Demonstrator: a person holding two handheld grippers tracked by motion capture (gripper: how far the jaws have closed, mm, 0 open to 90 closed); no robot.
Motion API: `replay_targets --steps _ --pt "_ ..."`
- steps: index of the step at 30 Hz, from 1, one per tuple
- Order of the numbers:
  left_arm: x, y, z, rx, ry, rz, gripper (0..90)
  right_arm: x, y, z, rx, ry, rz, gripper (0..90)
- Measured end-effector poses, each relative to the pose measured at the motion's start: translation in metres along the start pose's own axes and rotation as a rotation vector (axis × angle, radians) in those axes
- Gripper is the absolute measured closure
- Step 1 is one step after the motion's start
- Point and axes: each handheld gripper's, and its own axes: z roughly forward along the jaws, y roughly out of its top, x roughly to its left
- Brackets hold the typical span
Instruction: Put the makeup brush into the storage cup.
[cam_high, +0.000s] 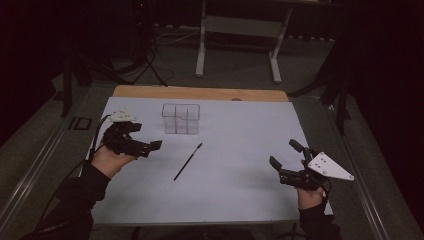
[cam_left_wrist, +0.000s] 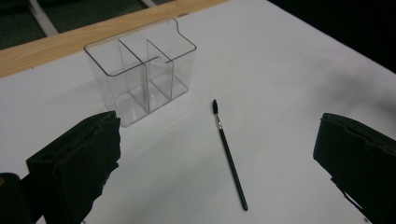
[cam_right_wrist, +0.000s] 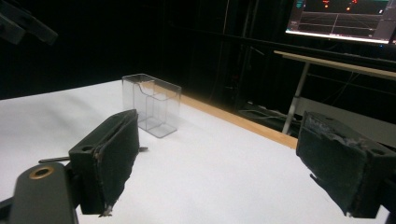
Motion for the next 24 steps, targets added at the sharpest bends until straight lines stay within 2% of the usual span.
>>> replay_targets --steps 8,10,16,20,22,24 --pt "-0.004 0.005 0.025 0.087 -0.004 0.018 1.1 0.001 0.000 0.001 0.003 0.001 -0.005 13.1" --pt "-0.007 0.007 0.030 0.115 0.006 0.026 1.1 0.001 0.000 0.001 0.002 0.002 -0.006 13.2" --pt "-0.012 0.012 0.049 0.198 0.017 0.020 1.8 0.001 0.000 0.001 0.006 0.005 -0.004 13.2" --pt "-0.014 0.014 0.062 0.243 0.033 0.001 3.2 0.001 0.000 0.002 0.008 0.006 -0.005 13.2" --pt "-0.015 0.014 0.069 0.273 0.027 -0.005 3.2 0.001 -0.001 0.002 0.009 0.006 -0.003 13.2" --pt "-0.016 0.015 0.071 0.278 0.031 -0.002 4.0 0.001 -0.001 0.002 0.009 0.006 -0.002 13.2"
